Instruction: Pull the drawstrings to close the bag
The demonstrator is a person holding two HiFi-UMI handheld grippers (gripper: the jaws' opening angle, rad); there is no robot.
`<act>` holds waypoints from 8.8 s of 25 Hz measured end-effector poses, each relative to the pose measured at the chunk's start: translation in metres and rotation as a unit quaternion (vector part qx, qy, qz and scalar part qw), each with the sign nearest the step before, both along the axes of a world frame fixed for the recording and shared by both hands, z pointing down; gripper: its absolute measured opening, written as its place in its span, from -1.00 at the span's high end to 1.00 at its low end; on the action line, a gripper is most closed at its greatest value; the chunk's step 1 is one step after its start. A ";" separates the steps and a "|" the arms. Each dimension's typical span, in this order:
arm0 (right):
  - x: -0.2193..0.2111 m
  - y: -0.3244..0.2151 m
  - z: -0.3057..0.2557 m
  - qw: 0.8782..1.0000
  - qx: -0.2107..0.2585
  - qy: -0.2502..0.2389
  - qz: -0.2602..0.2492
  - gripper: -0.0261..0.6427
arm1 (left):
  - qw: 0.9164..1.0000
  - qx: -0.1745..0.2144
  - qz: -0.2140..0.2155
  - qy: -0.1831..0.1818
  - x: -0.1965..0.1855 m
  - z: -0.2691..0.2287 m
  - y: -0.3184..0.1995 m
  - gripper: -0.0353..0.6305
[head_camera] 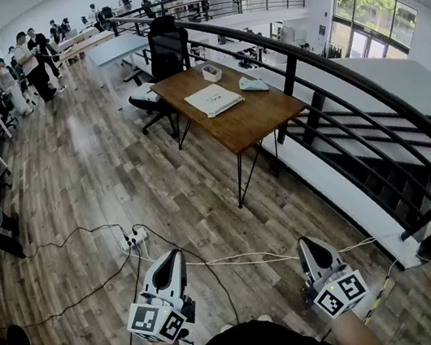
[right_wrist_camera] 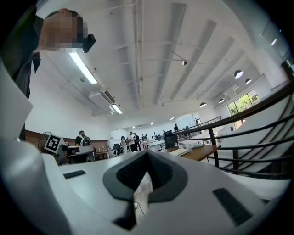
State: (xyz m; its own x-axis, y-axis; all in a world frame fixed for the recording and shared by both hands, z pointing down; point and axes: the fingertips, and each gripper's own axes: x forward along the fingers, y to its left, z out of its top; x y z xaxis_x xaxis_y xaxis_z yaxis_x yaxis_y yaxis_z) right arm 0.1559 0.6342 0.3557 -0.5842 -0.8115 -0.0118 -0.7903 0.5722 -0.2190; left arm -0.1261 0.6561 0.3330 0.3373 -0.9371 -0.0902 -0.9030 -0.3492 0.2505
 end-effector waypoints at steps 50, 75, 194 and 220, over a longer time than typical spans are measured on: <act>-0.062 0.017 -0.024 0.999 0.028 -0.018 0.026 0.32 | 1.000 -0.006 0.018 -0.009 -0.051 0.009 0.013 0.21; -0.003 -0.137 -0.023 0.998 0.041 -0.034 0.024 -0.12 | 0.999 -0.001 -0.008 -0.040 -0.006 -0.009 -0.132 -0.20; 0.019 -0.772 0.104 0.982 -0.183 0.007 -0.047 0.52 | 0.904 -0.354 0.086 -0.226 0.077 0.284 -0.803 0.11; -0.052 -0.780 0.106 0.979 -0.191 -0.012 -0.072 0.68 | 0.912 -0.343 0.148 -0.172 0.077 0.255 -0.791 0.82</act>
